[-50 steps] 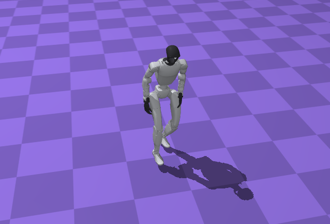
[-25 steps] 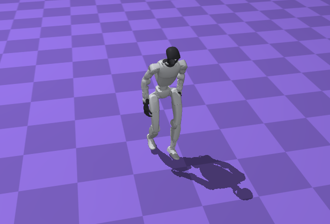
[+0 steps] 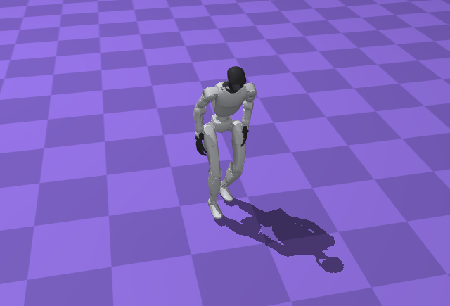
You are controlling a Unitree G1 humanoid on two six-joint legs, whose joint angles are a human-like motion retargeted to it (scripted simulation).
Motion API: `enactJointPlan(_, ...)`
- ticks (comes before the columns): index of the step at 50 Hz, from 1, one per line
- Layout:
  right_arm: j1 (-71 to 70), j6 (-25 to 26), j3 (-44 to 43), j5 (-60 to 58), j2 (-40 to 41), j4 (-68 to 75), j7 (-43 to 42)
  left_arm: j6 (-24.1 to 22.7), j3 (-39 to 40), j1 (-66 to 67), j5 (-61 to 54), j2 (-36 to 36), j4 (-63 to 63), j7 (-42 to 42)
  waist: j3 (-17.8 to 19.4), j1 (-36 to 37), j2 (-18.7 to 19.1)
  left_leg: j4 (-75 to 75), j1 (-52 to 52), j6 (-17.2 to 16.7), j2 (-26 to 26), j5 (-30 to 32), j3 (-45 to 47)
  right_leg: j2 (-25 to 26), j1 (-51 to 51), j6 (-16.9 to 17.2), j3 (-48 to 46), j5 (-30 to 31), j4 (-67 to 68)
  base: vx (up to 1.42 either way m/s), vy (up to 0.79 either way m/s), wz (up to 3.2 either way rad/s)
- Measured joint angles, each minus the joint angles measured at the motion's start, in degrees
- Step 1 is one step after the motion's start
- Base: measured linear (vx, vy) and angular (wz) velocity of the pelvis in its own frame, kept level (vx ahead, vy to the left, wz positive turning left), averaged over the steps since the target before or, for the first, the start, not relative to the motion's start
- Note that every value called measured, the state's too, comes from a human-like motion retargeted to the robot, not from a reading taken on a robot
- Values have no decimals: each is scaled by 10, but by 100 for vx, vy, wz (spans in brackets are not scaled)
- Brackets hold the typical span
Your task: Walk
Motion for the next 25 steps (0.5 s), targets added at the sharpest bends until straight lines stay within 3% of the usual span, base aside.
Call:
enactJointPlan(4, 0, 1, 5, 2, 4, 0, 4, 5, -11, -1, 7, -1, 11, 5, 4, -13, -9, -37, -10, 19, -14, -14, 6, -13, -33, 17, 15, -25, 66, -35, 6, 23)
enactJointPlan(15, 2, 0, 1, -2, 2, 0, 6, 17, -17, 4, 17, 1, 36, -4, -4, -14, -31, -88, -34, 35, -44, 16, 8, -70, -6, 3, 16, -93, 249, -23, 1, 7)
enactJointPlan(25, 4, -1, 3, 0, 0, 9, 11, 14, -26, 5, 16, 4, 52, -13, -24, -13, -36, -135, -40, 11, -35, 80, 2, -59, 52, -8, 19, -102, 105, -9, -6, -7)
